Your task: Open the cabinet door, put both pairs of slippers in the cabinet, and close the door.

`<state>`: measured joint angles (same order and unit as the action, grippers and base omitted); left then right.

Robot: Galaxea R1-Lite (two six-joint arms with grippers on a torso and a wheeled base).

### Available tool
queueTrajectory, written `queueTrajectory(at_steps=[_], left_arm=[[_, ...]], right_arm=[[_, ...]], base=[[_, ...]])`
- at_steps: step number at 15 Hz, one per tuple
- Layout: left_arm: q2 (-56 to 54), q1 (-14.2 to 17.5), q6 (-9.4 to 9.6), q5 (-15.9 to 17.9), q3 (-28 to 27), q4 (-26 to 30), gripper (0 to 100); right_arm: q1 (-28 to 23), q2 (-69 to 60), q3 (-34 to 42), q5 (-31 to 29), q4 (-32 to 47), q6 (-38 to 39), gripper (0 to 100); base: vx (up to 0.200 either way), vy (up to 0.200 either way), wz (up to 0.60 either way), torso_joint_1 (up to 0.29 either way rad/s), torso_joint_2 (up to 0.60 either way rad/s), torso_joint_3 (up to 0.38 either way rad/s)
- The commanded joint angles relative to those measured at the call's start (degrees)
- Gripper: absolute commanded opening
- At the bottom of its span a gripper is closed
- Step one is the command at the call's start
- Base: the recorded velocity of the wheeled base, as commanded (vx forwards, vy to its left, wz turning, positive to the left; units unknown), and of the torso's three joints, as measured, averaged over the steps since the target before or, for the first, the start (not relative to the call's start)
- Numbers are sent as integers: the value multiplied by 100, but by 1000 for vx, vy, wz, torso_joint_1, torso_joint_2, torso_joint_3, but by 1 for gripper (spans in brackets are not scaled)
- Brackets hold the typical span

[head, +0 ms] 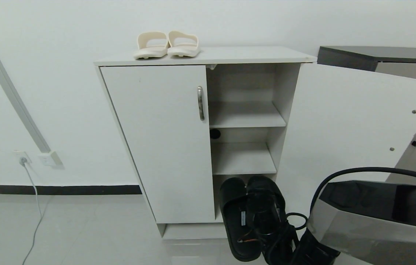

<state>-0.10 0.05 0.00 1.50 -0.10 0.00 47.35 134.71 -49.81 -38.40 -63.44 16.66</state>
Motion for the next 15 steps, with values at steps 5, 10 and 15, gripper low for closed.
queueTrajectory(at_steps=[5, 10, 15], left_arm=[[10, 4, 0, -1, 1, 0, 0], [10, 4, 9, -9, 10, 0, 0], [10, 4, 9, -9, 10, 0, 0]], right_arm=[[38, 73, -2, 8, -2, 3, 0], [29, 188, -64, -10, -72, 12, 0], [-68, 706, -73, -177, -1830, -840, 0]], base=[[0, 0, 0, 3, 2, -192], [0, 0, 0, 6, 2, -189], [0, 0, 0, 0, 1, -16]])
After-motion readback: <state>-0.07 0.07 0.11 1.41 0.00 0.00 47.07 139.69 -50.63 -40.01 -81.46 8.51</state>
